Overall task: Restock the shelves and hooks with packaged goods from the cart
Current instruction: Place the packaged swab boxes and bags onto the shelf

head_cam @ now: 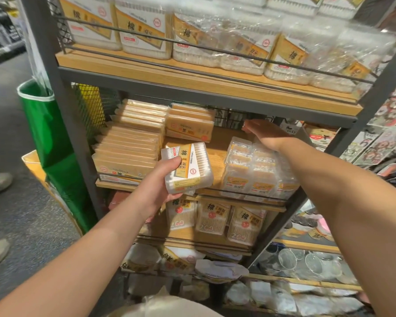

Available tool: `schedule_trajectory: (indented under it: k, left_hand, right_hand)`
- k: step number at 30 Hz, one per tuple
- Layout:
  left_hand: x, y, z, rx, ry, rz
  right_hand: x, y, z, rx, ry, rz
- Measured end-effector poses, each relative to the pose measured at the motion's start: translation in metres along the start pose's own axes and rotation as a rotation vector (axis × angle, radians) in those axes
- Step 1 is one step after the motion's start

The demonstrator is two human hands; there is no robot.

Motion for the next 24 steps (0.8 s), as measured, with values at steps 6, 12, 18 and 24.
schedule_trajectory:
  k: [6, 12, 18, 24]
  left_hand:
    - [-0.011, 0.001, -0.008, -0.066, -0.040, 0.041]
    - [-0.014, -0.005, -0.004, -0.163, -0.092, 0.061]
    - [-0.016, -0.011, -0.010, -0.249, -0.150, 0.066]
    - [-0.009, -0.020, -0.015, -0.271, -0.207, 0.064]
  right_hand:
    - [-0.003, -0.007, -0.006, -0.053, -0.016, -0.052]
    - [-0.010, -0.050, 0.040, 0.036, 0.181, -0.114]
    - [-0.043, -0.084, 0.103, 0.309, 0.214, 0.270]
    - [-0.071, -0.093, 0.108, 0.189, 0.454, 0.455]
Point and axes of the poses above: each hand's wrist, its own y-axis towards the middle knuckle, its own x-axis out of the back of the hand, z = x × y, the point moved 6 cm from there along y, towards the middle knuckle, and after that the axes turned 5 degrees about y, right-handed, at the moved point
